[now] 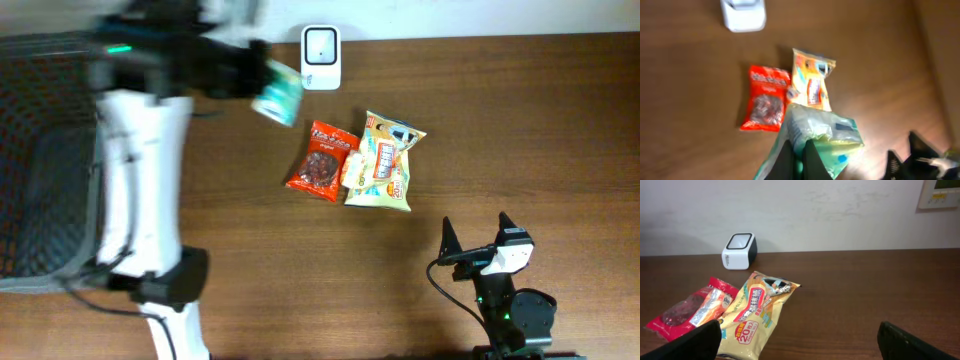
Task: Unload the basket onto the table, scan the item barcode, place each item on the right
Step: 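Lift the Kleenex pack out and drop it onto the pile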
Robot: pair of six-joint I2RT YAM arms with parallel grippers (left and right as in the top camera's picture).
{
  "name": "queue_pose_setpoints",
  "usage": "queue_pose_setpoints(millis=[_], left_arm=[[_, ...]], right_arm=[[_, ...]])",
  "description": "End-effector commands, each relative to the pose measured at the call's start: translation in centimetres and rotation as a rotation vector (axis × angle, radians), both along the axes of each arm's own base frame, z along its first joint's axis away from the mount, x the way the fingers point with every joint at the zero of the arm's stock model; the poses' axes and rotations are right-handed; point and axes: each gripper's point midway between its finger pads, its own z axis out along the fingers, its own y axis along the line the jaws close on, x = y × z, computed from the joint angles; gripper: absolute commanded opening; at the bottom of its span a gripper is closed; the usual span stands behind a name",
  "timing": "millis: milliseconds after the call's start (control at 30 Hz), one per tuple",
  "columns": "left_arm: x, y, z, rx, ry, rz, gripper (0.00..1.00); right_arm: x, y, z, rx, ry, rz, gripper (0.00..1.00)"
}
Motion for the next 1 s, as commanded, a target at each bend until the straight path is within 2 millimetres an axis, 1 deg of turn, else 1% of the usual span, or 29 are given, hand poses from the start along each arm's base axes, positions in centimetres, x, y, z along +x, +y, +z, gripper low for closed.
queue_pose_setpoints(millis=[0, 33, 100, 133, 167, 200, 233, 267, 300, 333, 367, 433, 467, 500, 567, 633, 700, 733, 767, 800, 833, 867, 900, 933, 967], left_arm=[[1.1, -6.2, -7.9, 0.125, 0.060, -0.104, 0.00], [1.1, -7.8, -9.3, 0.128, 0.062, -0.133, 0.00], [1.1, -11.9, -14.1, 0.143, 0.062, -0.202, 0.00], [1.3, -12.7, -15.6, 0.153, 0.060, -0.213, 0.00], [1.3, -13.6, -17.2, 0.166, 0.056, -0.224, 0.04], [1.3, -14.4, -19.0, 0.181, 0.053, -0.234, 0.18], [1.5, -14.8, -20.3, 0.199, 0.051, -0.236, 0.41], [1.7, -14.7, -21.0, 0.216, 0.052, -0.229, 0.47], [2.0, -14.5, -21.5, 0.233, 0.051, -0.221, 0.51], [2.3, -14.0, -21.5, 0.244, 0.046, -0.208, 0.60], [2.6, -13.7, -21.1, 0.244, 0.041, -0.200, 0.63], [3.4, -12.7, -19.1, 0.233, 0.029, -0.173, 0.67], [3.9, -11.6, -16.8, 0.226, 0.018, -0.151, 0.70], [4.3, -10.1, -14.2, 0.217, 0.003, -0.121, 0.77], [4.6, -7.6, -10.1, 0.202, -0.024, -0.074, 0.82], [4.2, -4.4, -5.4, 0.181, -0.067, -0.016, 0.98], [3.2, -1.4, -1.9, 0.171, -0.095, 0.035, 0.99], [2.8, 0.0, -0.9, 0.170, -0.103, 0.060, 0.99], [2.6, 1.1, -0.4, 0.170, -0.103, 0.082, 0.99], [2.3, 3.1, 0.4, 0.170, -0.104, 0.120, 0.99], [2.6, 4.5, 0.9, 0.168, -0.112, 0.152, 0.99], [2.9, 5.6, 1.0, 0.163, -0.108, 0.189, 0.99], [3.3, 7.3, 1.1, 0.156, -0.101, 0.236, 0.99], [3.8, 9.4, 1.1, 0.146, -0.090, 0.294, 0.99], [4.0, 10.5, 1.2, 0.130, -0.084, 0.315, 0.99]], right_arm=[[0.0, 0.3, -0.3, -0.006, 0.001, 0.015, 0.98], [0.0, 0.3, -0.3, -0.006, 0.001, 0.015, 0.98], [0.0, 0.3, -0.3, -0.006, 0.001, 0.015, 0.99], [0.0, 0.3, -0.3, -0.006, 0.002, 0.015, 0.98], [0.0, 0.3, -0.3, -0.006, 0.001, 0.015, 0.98], [0.0, 0.3, -0.3, -0.006, 0.001, 0.015, 0.98], [0.0, 0.3, -0.3, -0.006, 0.001, 0.015, 0.98], [0.0, 0.3, -0.3, -0.006, 0.002, 0.015, 0.99], [0.0, 0.3, -0.3, -0.006, 0.001, 0.015, 0.98], [0.0, 0.3, -0.3, -0.006, 0.002, 0.015, 0.98], [0.0, 0.3, -0.3, -0.006, 0.002, 0.015, 0.98], [0.0, 0.3, -0.3, -0.006, 0.001, 0.015, 0.98], [0.0, 0.3, -0.3, -0.006, 0.001, 0.015, 0.98], [0.0, 0.3, -0.3, -0.006, 0.002, 0.015, 0.98], [0.0, 0.3, -0.3, -0.006, 0.002, 0.015, 0.99], [0.0, 0.3, -0.3, -0.006, 0.002, 0.015, 0.99], [0.0, 0.3, -0.3, -0.006, 0.002, 0.015, 0.98], [0.0, 0.3, -0.3, -0.006, 0.001, 0.015, 0.98], [0.0, 0.3, -0.3, -0.006, 0.001, 0.015, 0.98], [0.0, 0.3, -0.3, -0.006, 0.001, 0.015, 0.98], [0.0, 0.3, -0.3, -0.006, 0.001, 0.015, 0.98], [0.0, 0.3, -0.3, -0.006, 0.001, 0.015, 0.98], [0.0, 0.3, -0.3, -0.006, 0.002, 0.015, 0.98], [0.0, 0.3, -0.3, -0.006, 0.001, 0.015, 0.98], [0.0, 0.3, -0.3, -0.006, 0.002, 0.015, 0.98]])
